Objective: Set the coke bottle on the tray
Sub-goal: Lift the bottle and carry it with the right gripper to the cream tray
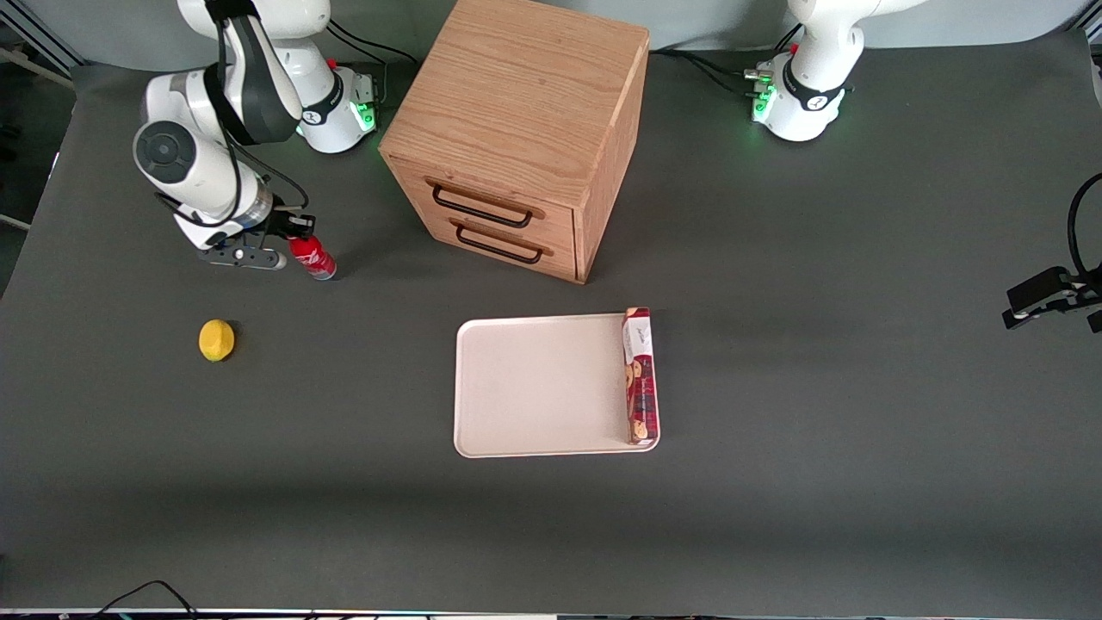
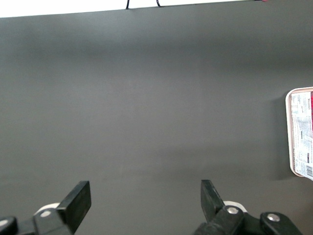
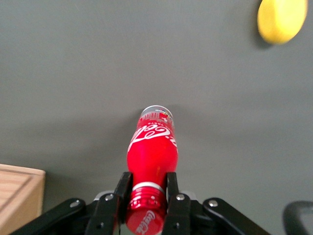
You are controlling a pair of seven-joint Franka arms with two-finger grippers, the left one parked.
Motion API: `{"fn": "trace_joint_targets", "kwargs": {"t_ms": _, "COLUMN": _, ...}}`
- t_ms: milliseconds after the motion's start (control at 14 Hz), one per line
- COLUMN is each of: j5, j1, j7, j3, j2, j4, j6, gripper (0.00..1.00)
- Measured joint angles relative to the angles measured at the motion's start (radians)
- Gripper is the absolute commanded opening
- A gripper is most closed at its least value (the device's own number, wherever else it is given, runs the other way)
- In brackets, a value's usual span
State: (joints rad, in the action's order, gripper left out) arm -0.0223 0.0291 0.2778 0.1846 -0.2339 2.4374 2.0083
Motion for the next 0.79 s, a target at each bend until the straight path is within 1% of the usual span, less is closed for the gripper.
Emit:
{"fn": "trace_joint_targets", "kwargs": {"t_ms": 214, "j5": -0.001, "j1": 0.0, "j7": -0.041, "j3": 0.0, "j2": 0.009, "j4": -0.298, "j6": -0.217, "gripper": 0.0}}
{"fn": "trace_joint_targets", "kwargs": {"t_ms": 357, "j5": 0.0, "j1": 0.0, "j7": -0.06, "j3": 0.0, "j2": 0.058, "j4": -0.514, "j6": -0.348, "gripper": 0.0}}
{"fn": "trace_joint_targets", "kwargs": {"t_ms": 500, "j5": 0.001, "j1": -0.007, "j7": -0.068, "j3": 0.011, "j2": 0.152, "j4": -0.724, "j6": -0.444, "gripper": 0.0}}
{"fn": "trace_joint_targets", "kwargs": {"t_ms": 571, "j5": 0.002, "j1": -0.012, "j7": -0.067, "j3": 0.03, "j2": 0.217, "j4": -0.83, "j6": -0.482, "gripper": 0.0}}
{"fn": "trace_joint_targets", "kwargs": {"t_ms": 786, "j5": 0.005, "j1": -0.027, "j7": 0.02, "j3": 0.13, "j2": 0.436, "j4": -1.075, "j6": -0.531, "gripper": 0.0}}
